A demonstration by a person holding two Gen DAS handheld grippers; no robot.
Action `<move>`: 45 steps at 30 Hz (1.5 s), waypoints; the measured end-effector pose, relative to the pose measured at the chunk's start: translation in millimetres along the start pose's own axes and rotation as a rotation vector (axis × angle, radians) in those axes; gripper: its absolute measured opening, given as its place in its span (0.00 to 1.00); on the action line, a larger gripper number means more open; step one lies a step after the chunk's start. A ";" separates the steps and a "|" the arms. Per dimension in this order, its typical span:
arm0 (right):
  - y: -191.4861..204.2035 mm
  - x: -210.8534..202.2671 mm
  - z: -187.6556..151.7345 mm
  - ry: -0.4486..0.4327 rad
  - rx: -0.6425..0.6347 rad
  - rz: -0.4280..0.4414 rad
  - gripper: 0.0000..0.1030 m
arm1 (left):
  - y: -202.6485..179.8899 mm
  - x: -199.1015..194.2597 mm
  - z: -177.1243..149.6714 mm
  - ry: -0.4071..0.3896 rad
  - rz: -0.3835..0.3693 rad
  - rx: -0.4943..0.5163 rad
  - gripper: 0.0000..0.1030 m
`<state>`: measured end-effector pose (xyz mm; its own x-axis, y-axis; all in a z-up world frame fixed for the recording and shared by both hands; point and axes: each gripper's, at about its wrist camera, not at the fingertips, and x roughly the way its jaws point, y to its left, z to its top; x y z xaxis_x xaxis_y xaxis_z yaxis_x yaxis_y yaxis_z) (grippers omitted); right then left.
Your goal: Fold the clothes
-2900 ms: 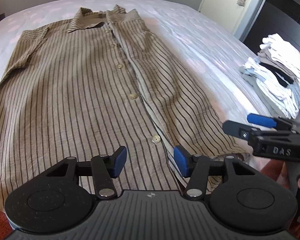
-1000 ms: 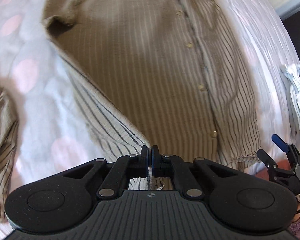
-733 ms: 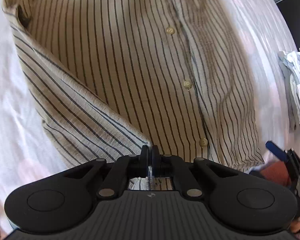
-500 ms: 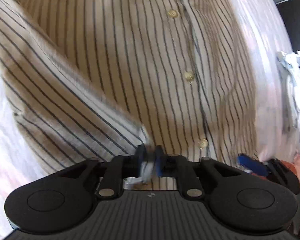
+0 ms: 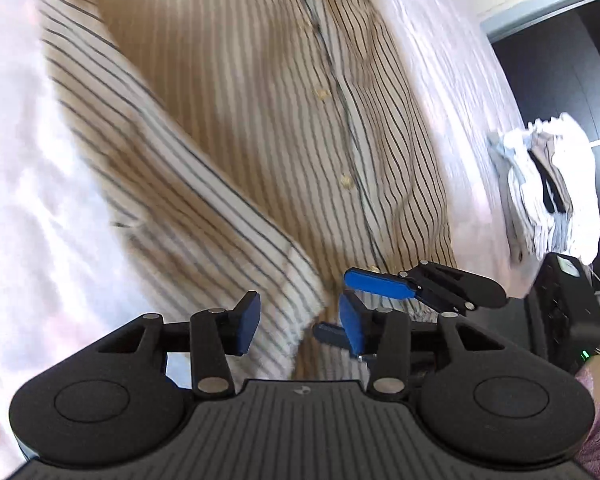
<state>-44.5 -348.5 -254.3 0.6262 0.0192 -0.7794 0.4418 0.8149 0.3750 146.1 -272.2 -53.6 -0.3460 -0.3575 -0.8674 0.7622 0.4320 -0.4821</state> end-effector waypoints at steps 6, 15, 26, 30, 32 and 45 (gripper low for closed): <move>-0.1 20.2 3.8 0.053 0.017 -0.037 0.47 | 27.5 -53.2 5.9 -0.053 0.187 0.029 0.40; -6.9 37.6 1.2 0.098 0.037 -0.062 0.17 | 88.5 -147.6 33.5 -0.161 0.739 0.176 0.35; -14.8 46.2 -2.3 0.130 0.046 -0.037 0.16 | 119.2 -84.4 51.9 -0.109 1.333 1.349 0.34; -13.5 47.7 -2.7 0.150 0.041 -0.040 0.16 | 137.7 -38.7 63.6 0.006 1.307 1.735 0.38; -12.7 49.5 -4.4 0.159 0.039 -0.043 0.16 | 146.1 -21.3 77.8 0.057 1.274 1.829 0.38; -15.9 62.4 1.7 0.210 0.042 -0.019 0.16 | 180.0 49.9 160.3 0.311 1.089 2.166 0.35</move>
<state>-11.3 -361.3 -308.1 0.4718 0.1274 -0.8724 0.4818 0.7914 0.3761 353.7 -345.0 -164.0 0.4917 -0.5224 -0.6966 -0.1664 -0.8416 0.5138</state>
